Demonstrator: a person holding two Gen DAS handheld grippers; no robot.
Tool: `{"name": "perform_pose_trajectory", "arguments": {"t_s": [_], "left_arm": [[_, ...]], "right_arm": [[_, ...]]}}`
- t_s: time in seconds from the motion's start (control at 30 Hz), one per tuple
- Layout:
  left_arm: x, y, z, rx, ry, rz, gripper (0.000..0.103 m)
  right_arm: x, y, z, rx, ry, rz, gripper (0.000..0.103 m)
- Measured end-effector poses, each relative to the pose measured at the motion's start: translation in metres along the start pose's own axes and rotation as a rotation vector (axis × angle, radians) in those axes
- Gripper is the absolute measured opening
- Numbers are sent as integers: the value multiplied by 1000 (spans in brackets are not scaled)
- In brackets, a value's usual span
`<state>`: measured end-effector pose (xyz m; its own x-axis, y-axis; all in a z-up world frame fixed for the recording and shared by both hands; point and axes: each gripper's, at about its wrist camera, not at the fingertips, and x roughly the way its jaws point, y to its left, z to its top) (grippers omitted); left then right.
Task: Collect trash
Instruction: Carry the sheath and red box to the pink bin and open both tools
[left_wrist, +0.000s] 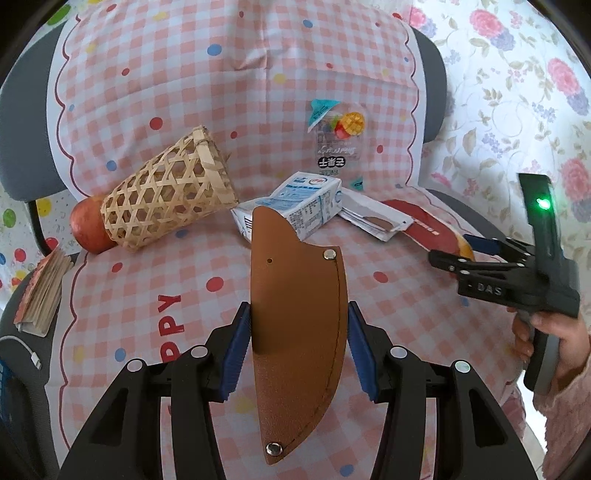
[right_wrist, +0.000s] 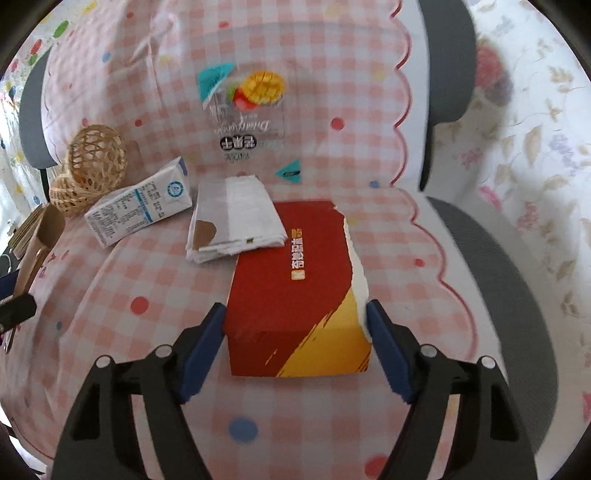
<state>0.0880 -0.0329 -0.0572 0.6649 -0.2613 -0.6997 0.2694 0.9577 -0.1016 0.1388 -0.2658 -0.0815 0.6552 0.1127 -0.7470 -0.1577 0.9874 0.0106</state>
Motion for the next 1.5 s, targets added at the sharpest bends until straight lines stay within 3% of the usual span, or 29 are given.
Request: {"name": "perform_pose_trajectory", "arguments": {"t_s": [0.27, 0.53, 0.83, 1.5], "left_arm": [[-35, -24, -12, 27, -57, -45, 51], [-61, -63, -41, 81, -72, -102, 51], [-77, -101, -73, 139, -61, -134, 51], [-73, -231, -124, 353, 15, -415, 52]], "right_arm": [[-80, -9, -27, 49, -95, 2, 75], [-141, -2, -70, 79, -133, 7, 75], [-189, 4, -123, 100, -162, -77, 75], [-245, -43, -254, 245, 12, -271, 75]]}}
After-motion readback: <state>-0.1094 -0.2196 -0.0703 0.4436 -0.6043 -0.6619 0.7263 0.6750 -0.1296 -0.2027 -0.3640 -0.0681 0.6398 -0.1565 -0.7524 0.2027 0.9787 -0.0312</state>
